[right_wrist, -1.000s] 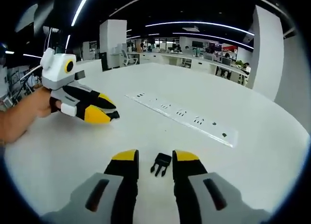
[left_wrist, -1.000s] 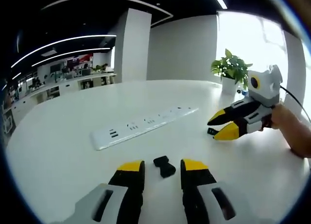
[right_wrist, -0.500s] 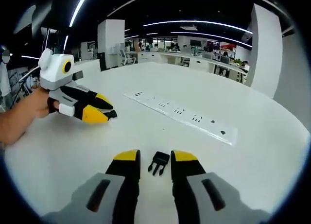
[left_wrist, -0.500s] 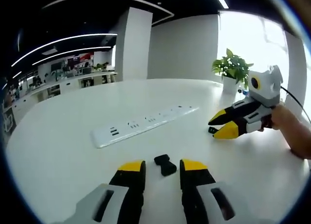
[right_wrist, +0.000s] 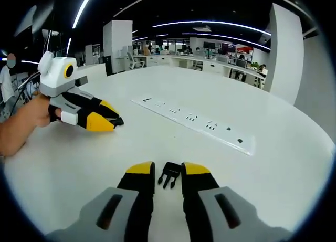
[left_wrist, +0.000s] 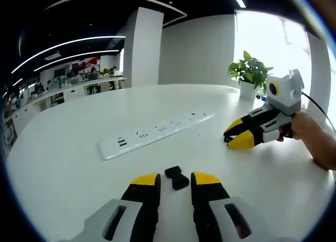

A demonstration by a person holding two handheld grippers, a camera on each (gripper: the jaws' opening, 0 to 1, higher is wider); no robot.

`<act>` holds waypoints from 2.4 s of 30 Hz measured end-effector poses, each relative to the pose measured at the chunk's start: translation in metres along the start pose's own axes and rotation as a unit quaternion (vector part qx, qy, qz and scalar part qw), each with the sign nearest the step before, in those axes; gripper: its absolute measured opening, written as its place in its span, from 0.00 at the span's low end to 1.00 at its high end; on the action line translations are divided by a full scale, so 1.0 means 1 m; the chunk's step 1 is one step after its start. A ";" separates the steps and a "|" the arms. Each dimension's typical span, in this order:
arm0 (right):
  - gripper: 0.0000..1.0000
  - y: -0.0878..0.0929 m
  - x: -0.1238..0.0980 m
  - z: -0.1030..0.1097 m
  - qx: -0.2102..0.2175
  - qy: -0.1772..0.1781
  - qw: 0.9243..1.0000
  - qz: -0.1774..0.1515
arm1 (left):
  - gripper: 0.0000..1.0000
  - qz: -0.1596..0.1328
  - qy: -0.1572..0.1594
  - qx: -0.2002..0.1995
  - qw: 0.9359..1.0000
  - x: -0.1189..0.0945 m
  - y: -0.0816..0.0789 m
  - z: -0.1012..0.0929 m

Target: Snap the two parts of the plastic buckle together until the buckle closes and remains connected.

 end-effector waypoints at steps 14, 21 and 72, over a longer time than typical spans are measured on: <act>0.14 -0.001 0.000 0.001 -0.009 0.001 1.000 -0.002 | 0.18 0.002 -0.001 0.009 1.000 -0.007 0.001 -0.007; 0.13 0.000 0.000 0.001 -0.018 0.000 1.000 -0.003 | 0.16 0.003 -0.002 0.010 1.000 -0.006 0.001 -0.005; 0.20 0.002 -0.002 0.022 -0.065 -0.080 0.995 -0.013 | 0.12 0.009 0.011 0.048 0.999 0.015 -0.006 0.016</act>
Point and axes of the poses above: the point that each gripper's makers call its tool centre point, and the gripper's own axes: x roughly forward along the fingers, z roughly to its left, y roughly out of its underside, the point moved 5 cm from there along -x, roughly backward along the fingers, and after that the axes turned 4 degrees about x, right-handed, at the moved point
